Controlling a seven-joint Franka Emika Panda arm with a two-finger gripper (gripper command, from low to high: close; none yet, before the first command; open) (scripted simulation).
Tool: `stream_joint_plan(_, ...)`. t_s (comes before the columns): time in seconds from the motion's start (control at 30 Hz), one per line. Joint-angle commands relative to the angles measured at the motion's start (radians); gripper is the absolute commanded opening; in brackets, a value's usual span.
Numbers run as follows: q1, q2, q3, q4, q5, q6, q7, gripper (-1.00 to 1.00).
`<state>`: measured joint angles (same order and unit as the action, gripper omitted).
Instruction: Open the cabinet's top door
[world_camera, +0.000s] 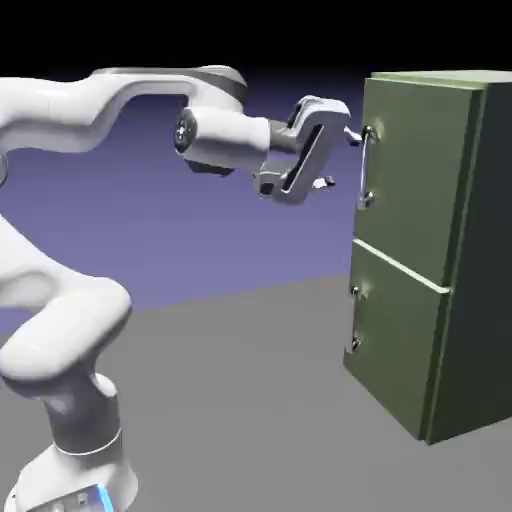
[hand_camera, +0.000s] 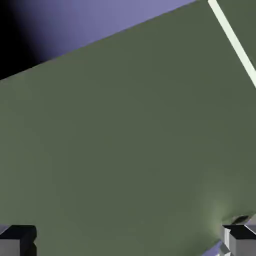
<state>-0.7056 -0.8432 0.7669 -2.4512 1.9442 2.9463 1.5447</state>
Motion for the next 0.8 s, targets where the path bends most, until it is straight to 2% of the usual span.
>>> stream_joint_plan(0.0, -0.016, -0.006, 0.017, 0.008, 0.044, -0.002, 0.018, 1.0)
stream_joint_plan(0.63, -0.321, -0.122, 0.343, 0.161, 0.87, -0.041, 0.36, 1.0)
stream_joint_plan(0.77, -0.404, -0.107, 0.398, 0.219, 0.905, -0.05, 0.369, 1.0)
